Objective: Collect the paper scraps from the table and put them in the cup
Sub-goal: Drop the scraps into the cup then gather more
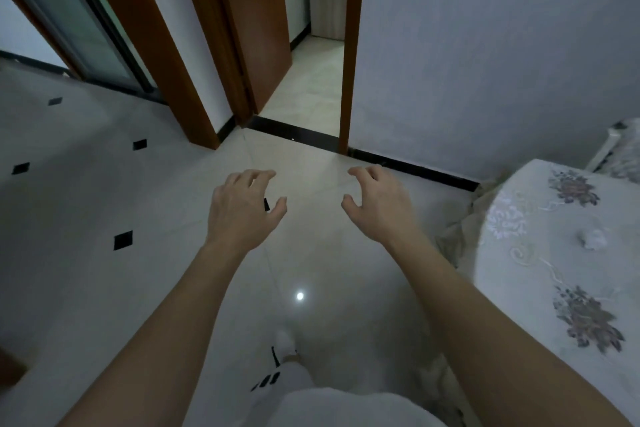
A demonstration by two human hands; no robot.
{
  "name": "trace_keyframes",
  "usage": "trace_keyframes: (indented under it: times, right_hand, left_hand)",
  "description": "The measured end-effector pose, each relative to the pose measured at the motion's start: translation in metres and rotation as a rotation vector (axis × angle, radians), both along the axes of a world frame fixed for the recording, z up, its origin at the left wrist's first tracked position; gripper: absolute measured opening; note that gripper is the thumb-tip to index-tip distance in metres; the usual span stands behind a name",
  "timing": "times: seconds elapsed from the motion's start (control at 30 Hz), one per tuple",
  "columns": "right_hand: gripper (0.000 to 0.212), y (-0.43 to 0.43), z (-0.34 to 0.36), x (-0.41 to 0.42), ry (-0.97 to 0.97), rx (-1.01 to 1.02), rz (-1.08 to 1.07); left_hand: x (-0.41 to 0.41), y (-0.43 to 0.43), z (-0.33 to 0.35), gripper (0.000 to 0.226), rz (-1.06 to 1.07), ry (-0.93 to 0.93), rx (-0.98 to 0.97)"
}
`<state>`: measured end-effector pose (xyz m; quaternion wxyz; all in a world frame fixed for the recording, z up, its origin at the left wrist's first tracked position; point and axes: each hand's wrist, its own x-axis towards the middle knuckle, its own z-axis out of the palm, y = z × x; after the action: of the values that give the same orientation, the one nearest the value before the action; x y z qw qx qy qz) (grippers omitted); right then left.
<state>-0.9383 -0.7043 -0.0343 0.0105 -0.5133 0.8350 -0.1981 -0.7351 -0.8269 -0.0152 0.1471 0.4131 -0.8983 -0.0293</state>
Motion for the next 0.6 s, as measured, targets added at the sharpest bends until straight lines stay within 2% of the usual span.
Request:
trace_keyframes:
  times: [0.3, 0.6]
  right_hand:
    - [0.049, -0.096, -0.010, -0.084, -0.026, 0.014, -0.182]
    - [0.043, -0.168, 0.017, -0.173, 0.045, -0.051, -0.461]
  left_hand:
    - [-0.105, -0.134, -0.013, 0.054, -0.157, -0.018, 0.008]
    - [-0.236, -0.260, 0.000, 0.050, -0.455, -0.003, -0.034]
